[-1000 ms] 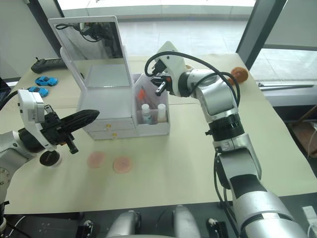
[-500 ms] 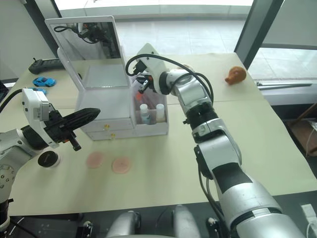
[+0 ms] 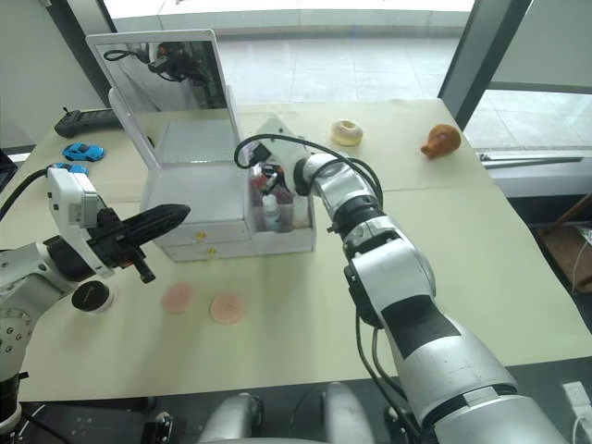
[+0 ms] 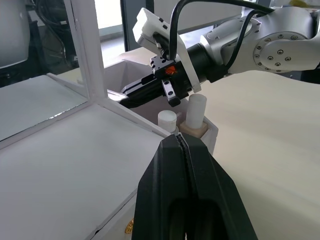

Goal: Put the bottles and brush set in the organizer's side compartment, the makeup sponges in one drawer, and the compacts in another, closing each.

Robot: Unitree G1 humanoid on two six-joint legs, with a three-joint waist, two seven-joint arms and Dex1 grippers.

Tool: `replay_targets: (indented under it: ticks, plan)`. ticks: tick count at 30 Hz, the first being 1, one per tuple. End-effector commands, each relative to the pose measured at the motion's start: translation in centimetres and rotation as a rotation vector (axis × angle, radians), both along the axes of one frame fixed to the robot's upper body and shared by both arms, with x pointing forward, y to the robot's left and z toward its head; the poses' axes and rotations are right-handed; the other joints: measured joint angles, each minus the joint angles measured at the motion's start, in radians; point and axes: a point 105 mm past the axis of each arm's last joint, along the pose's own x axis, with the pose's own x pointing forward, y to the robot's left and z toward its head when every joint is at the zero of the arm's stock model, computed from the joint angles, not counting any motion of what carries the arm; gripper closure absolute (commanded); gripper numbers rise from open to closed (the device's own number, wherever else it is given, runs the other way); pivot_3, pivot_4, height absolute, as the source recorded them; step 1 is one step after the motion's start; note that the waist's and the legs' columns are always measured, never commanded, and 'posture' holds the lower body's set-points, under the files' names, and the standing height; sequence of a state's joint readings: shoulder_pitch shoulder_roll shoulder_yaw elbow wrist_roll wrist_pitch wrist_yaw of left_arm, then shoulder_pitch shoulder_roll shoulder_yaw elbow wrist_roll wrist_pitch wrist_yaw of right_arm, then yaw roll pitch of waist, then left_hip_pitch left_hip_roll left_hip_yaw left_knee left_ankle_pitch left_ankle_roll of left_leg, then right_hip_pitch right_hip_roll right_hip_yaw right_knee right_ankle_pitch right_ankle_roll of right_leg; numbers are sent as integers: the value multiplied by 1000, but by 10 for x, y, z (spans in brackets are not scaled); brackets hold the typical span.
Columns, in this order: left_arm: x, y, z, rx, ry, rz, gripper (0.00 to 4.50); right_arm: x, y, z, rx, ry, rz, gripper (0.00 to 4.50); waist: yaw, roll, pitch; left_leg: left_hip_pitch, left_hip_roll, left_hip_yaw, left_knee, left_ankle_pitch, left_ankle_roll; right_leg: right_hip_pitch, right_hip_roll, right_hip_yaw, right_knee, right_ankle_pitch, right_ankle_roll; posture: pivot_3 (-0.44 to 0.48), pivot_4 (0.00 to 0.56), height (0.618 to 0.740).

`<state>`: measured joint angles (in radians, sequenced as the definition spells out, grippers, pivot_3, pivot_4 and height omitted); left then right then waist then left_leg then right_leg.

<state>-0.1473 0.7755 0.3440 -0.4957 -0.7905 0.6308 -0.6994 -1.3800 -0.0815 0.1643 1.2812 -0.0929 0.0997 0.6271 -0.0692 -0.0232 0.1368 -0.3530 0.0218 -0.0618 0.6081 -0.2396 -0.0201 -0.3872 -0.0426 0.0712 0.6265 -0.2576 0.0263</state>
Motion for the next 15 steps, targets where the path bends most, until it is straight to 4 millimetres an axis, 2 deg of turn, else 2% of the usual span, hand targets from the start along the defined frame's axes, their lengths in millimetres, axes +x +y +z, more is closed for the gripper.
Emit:
replay_targets:
  ticks: [1,4,6,12,14,15]
  plan:
    - [-3,-5,11,5,-57,-21,4500,0,3,10,-29,-30,13,4471,0,0,0,0,0,0,0,0,0,0,0,0,0,0,0,0,150,740]
    - [-2,-6,11,3,-57,-24,4500,0,3,10,-49,-42,17,4471,-1,0,0,0,0,0,0,0,0,0,0,0,0,0,0,0,150,740]
    - [-2,-6,11,2,-57,-25,4500,1,4,23,-1,-67,24,4471,-1,0,0,0,0,0,0,0,0,0,0,0,0,0,0,0,150,740]
    - [2,4,10,-2,-44,-4,4500,-13,4,100,222,-148,168,4471,1,1,0,0,0,0,0,0,0,0,0,0,0,0,0,0,150,740]
    - [4,11,10,-4,-30,13,4500,-24,-7,122,280,-164,218,4471,3,1,0,0,0,0,0,0,0,0,0,0,0,0,0,0,150,740]
    - [9,19,11,-71,43,39,4500,-32,-23,126,281,-174,230,4471,8,0,0,0,0,-1,0,0,0,0,0,-1,0,0,0,0,150,740]
